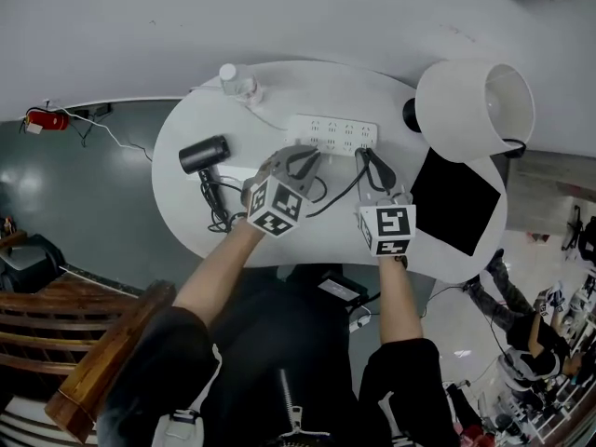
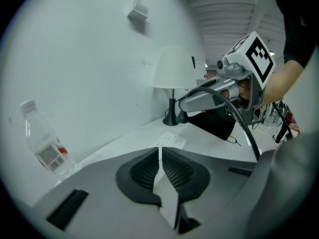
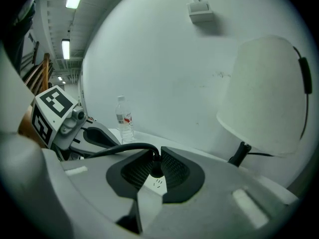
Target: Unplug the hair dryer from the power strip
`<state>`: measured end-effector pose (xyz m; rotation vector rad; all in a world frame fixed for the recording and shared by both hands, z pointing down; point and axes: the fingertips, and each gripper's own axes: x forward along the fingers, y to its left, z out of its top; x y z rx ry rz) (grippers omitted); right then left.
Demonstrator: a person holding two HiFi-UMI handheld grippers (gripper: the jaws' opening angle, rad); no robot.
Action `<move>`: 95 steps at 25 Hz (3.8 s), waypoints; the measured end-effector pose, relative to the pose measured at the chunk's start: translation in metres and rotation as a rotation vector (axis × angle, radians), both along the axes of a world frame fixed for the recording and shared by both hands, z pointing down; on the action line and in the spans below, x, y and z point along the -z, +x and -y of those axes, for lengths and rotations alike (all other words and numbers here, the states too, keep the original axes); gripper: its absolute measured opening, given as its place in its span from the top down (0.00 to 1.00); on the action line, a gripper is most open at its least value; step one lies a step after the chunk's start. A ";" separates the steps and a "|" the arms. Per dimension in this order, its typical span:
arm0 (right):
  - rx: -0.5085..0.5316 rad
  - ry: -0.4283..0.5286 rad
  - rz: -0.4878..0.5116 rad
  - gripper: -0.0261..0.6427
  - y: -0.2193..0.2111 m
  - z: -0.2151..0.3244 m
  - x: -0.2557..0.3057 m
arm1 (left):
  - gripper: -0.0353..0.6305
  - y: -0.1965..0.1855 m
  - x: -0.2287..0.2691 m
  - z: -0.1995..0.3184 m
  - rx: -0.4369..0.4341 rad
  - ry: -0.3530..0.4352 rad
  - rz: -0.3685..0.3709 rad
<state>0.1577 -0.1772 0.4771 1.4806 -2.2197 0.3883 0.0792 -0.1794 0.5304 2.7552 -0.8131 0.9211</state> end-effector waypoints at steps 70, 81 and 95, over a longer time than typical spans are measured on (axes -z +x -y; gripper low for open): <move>0.090 0.300 -0.050 0.89 -0.032 -0.211 0.148 | 0.91 -0.083 0.173 -0.202 0.199 0.288 -0.135; 0.094 0.292 -0.056 0.89 -0.034 -0.220 0.149 | 0.91 -0.083 0.175 -0.209 0.197 0.293 -0.140; 0.089 0.276 -0.053 0.89 -0.034 -0.212 0.144 | 0.91 -0.082 0.170 -0.201 0.193 0.280 -0.135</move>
